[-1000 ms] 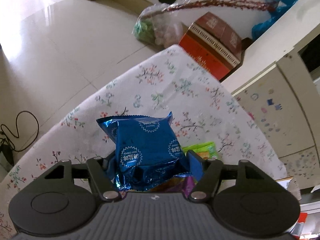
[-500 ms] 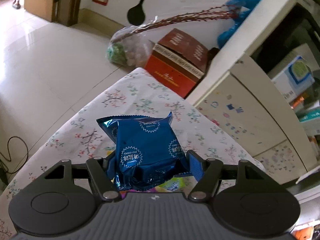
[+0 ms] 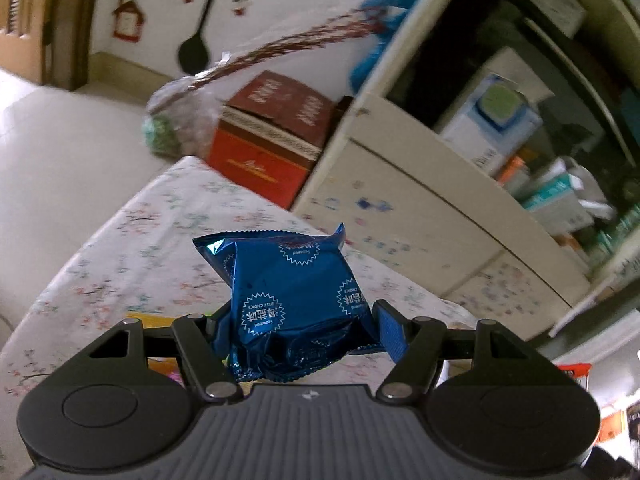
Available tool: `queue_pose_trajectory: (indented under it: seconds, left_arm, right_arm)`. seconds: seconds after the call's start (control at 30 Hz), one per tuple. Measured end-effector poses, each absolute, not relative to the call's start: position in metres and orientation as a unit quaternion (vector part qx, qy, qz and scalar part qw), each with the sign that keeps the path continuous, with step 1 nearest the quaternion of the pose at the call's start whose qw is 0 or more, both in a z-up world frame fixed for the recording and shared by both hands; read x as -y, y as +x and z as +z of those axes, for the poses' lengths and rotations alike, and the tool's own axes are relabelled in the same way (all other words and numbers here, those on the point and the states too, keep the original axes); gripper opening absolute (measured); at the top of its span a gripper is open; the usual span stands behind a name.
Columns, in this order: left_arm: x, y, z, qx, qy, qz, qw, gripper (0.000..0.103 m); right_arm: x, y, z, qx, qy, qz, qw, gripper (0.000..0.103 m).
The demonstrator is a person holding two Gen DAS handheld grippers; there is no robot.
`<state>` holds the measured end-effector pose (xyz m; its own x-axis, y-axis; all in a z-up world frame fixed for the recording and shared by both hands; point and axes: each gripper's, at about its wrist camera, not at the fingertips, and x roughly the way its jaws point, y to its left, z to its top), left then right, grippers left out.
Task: Organize snacks
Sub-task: 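Lift both held bags and carry them over the cardboard box, then open left gripper dropping blue bag while right gripper drops orange-red bag into box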
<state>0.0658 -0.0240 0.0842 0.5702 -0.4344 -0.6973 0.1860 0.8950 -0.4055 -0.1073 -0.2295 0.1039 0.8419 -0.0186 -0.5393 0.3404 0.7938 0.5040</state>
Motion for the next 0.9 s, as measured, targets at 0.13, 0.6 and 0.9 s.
queue_pose_trajectory:
  seconds: [0.13,0.6,0.9]
  left_arm:
    - [0.044,0.056,0.087,-0.424,-0.138,-0.215,0.869,0.074]
    - [0.128,-0.008,0.072,-0.430,-0.056,-0.351,0.830,0.074]
    - [0.168,-0.049,0.051,-0.434,0.016,-0.401,0.806,0.074]
  right_arm:
    - [0.247,-0.127,0.106,-0.250,0.312,-0.129,0.907,0.026]
    - [0.309,-0.173,0.100,-0.240,0.344,-0.230,0.878,0.026]
    - [0.330,-0.186,0.089,-0.254,0.361,-0.255,0.861,0.026]
